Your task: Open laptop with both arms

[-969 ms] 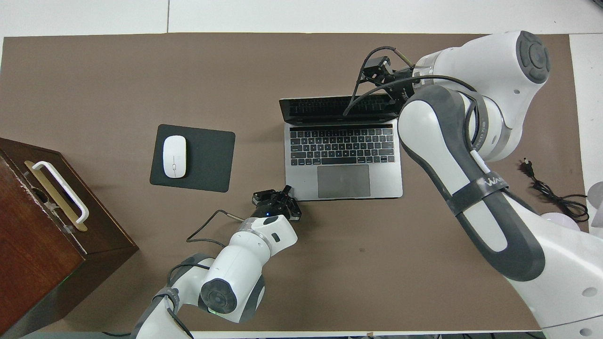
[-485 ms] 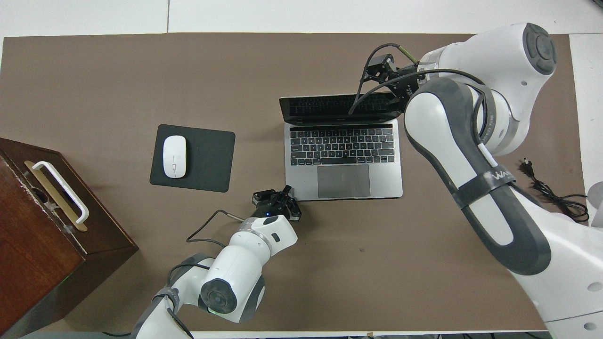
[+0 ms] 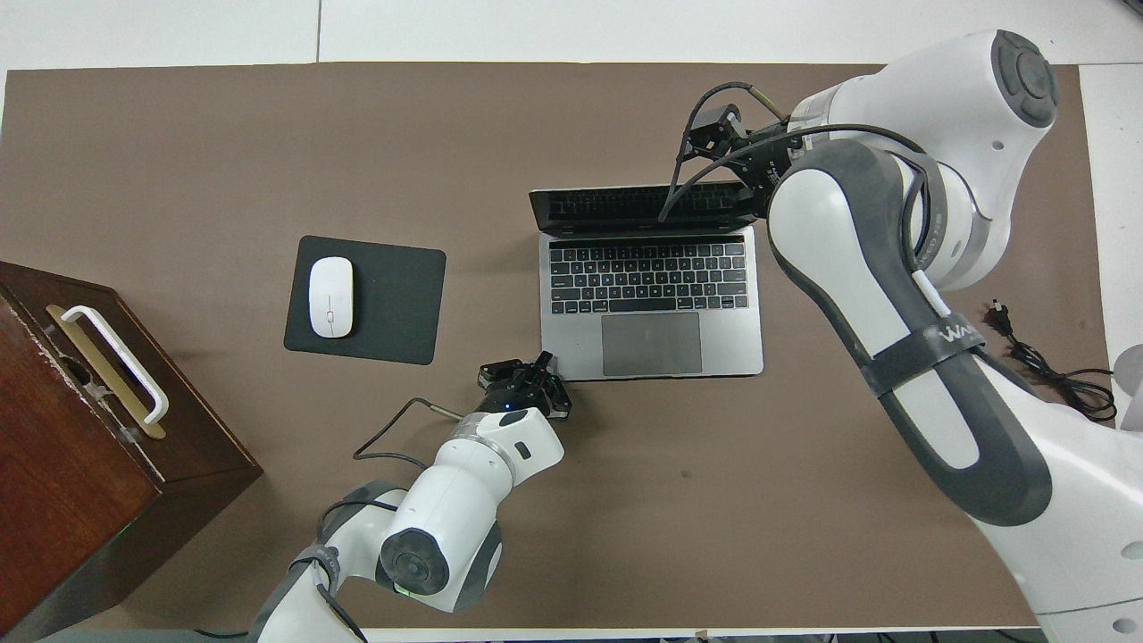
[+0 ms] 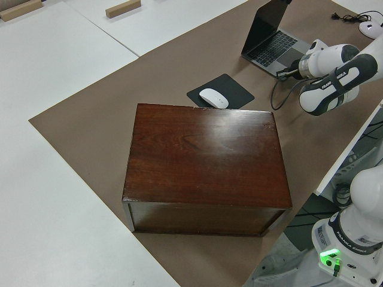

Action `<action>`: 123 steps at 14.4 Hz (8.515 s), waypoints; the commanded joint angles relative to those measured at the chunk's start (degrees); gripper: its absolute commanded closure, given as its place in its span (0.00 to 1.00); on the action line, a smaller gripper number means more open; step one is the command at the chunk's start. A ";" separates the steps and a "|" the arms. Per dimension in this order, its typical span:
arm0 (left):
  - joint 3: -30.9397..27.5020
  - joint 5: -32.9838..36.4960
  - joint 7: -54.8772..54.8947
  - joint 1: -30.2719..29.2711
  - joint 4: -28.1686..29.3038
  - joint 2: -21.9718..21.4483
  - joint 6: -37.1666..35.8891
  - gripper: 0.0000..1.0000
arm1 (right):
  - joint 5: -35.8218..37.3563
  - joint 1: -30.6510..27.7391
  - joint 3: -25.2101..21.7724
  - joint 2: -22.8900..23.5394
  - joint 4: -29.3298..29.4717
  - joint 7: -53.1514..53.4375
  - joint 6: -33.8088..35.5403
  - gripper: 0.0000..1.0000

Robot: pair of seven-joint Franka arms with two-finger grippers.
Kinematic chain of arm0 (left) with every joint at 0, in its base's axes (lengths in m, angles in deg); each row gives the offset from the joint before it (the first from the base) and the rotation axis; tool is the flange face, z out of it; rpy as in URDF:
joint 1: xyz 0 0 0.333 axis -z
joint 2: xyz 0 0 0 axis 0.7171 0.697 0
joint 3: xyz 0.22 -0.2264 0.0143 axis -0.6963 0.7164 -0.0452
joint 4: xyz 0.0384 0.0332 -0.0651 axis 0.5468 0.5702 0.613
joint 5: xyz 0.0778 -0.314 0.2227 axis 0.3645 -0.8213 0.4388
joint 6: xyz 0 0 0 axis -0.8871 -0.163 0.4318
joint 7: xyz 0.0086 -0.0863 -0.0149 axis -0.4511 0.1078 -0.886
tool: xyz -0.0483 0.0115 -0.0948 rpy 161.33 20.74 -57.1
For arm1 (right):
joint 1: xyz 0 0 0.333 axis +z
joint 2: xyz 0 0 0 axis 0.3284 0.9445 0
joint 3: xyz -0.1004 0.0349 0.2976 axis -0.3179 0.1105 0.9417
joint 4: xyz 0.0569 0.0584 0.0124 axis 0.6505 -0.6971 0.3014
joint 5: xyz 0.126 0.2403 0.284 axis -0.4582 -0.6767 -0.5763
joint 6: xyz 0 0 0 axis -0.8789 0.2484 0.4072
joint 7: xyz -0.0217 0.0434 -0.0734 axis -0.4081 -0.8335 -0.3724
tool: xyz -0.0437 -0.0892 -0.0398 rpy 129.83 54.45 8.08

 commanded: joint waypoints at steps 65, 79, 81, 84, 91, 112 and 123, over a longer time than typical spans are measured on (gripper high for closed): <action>-0.58 23.09 9.75 -52.03 -50.55 -19.53 -105.19 0.00 | 32.60 -18.66 0.29 -29.32 -12.14 -37.55 24.81 0.00; -0.05 23.80 1.30 -49.74 -52.74 -14.59 -105.89 0.00 | 31.72 -20.50 0.82 -24.67 -7.92 -38.16 24.46 0.00; -0.05 23.71 1.30 -49.74 -52.75 -15.29 -105.89 0.00 | 31.63 -20.33 0.82 -25.10 -8.18 -37.99 24.46 0.00; 0.04 23.71 1.30 -49.66 -51.79 -17.14 -105.89 0.00 | 31.63 -19.54 0.82 -25.37 -8.54 -37.64 24.64 0.00; 0.04 23.71 1.30 -49.66 -50.73 -18.46 -105.89 0.00 | 31.54 -18.92 0.82 -25.54 -8.80 -37.64 25.34 0.00; -0.14 23.80 1.04 -49.74 -46.16 -21.36 -108.35 0.00 | 30.23 -18.92 0.82 -26.07 -9.50 -35.00 26.13 0.00; 0.04 23.71 -0.98 -49.74 -46.07 -21.27 -107.04 0.00 | 30.23 -19.01 0.73 -26.16 -9.33 -35.09 26.40 0.00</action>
